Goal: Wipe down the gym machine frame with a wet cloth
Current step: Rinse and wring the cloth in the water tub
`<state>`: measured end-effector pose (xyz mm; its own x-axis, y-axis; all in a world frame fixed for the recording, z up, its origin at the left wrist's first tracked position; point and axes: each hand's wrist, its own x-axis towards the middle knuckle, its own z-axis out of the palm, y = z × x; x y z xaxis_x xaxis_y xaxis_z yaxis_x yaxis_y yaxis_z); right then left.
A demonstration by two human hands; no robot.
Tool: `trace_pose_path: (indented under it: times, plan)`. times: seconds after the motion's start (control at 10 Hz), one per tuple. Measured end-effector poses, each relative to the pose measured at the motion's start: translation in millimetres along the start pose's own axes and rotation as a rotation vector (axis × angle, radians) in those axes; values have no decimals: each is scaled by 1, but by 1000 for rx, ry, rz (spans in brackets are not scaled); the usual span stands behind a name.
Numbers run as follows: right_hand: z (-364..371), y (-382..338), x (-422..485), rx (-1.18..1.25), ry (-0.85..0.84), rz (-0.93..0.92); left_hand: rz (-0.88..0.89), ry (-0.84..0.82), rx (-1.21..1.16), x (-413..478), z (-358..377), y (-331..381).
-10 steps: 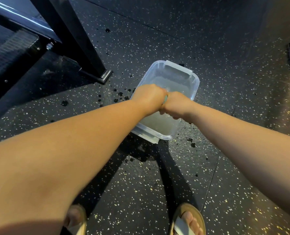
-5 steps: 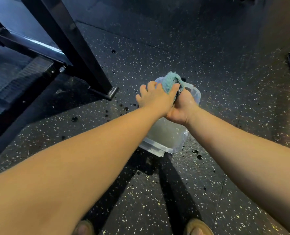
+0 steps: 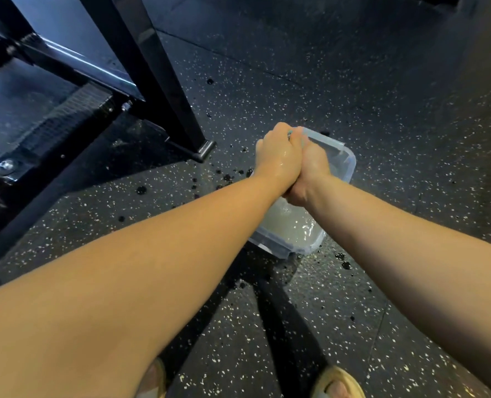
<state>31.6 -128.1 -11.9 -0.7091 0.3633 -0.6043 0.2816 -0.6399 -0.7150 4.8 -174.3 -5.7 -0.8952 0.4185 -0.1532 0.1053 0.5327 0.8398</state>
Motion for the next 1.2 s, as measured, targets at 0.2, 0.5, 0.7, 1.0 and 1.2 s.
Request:
trace_pose_path:
  times: [0.2, 0.5, 0.7, 1.0, 1.2]
  plan:
    - [-6, 16, 17, 0, 138, 57, -26, -93, 21, -1, -5, -3]
    - [-25, -6, 15, -549, -114, 209, -336, -16, -228, 14, -11, -27]
    - [-35, -71, -10, -798, 38, 4, -369, 78, -264, 11, -44, 13]
    - [14, -206, -130, -625, 125, 31, -406, 79, -383, -21, -136, 186]
    - [95, -302, -234, -532, -49, 73, -325, 70, -284, -47, -234, 313]
